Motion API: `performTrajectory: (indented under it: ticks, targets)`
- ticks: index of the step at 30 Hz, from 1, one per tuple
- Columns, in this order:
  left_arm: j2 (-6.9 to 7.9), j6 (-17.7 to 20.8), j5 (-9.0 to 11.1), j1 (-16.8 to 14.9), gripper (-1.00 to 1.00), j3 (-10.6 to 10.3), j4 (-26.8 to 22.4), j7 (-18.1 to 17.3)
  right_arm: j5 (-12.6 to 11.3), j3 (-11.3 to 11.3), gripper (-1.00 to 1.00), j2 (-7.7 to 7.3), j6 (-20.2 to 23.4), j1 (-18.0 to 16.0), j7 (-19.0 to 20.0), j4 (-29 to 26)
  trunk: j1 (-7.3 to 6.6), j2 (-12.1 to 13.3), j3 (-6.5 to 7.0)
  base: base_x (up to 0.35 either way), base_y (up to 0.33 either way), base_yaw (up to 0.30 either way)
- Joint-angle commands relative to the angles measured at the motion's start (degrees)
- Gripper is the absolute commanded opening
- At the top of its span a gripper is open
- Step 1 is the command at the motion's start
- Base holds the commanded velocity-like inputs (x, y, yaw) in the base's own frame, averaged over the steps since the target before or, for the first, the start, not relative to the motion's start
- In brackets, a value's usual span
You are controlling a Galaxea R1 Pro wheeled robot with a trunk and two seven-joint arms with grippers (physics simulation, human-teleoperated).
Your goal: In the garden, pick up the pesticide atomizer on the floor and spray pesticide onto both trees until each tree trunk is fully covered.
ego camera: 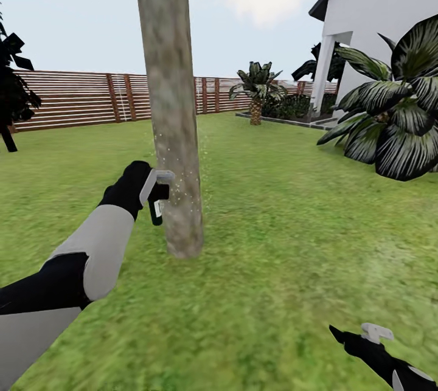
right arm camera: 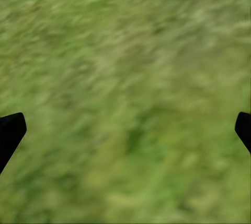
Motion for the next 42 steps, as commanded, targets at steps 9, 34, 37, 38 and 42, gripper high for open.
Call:
performTrajectory:
  ticks: [9, 34, 37, 38, 42]
  targets:
    - [-0.05, 0.09, 0.11, -5.62, -1.0, 0.0, 0.08, 0.06, 0.0, 0.0, 1.0, -0.03, -0.01, 0.0, 0.0, 0.0, 0.0, 0.0, 0.0, 0.0, 0.0, 0.055]
    - [0.04, 0.09, 0.04, -5.81, -1.0, -0.1, 0.19, -0.02, 0.0, 0.0, 1.0, -0.09, 0.0, 0.0, 0.0, 0.0, 0.0, 0.0, 0.0, 0.0, -0.254, 0.145]
    - [0.04, 0.09, 0.04, -5.81, -1.0, -0.09, 0.19, -0.01, 0.0, -0.02, 1.0, -0.09, -0.01, 0.0, 0.0, 0.0, 0.0, 0.0, 0.0, 0.0, -0.322, 0.008]
    - [0.04, 0.09, 0.04, -5.81, -1.0, -0.09, 0.14, -0.01, 0.0, -0.02, 1.0, -0.09, 0.0, 0.0, 0.0, 0.0, 0.0, 0.0, 0.0, 0.0, -0.322, 0.002]
    - [0.04, 0.09, 0.04, -5.81, -1.0, -0.09, 0.09, -0.01, 0.0, 0.0, 1.0, -0.09, 0.0, 0.0, 0.0, 0.0, 0.0, 0.0, 0.0, 0.0, -0.322, 0.009]
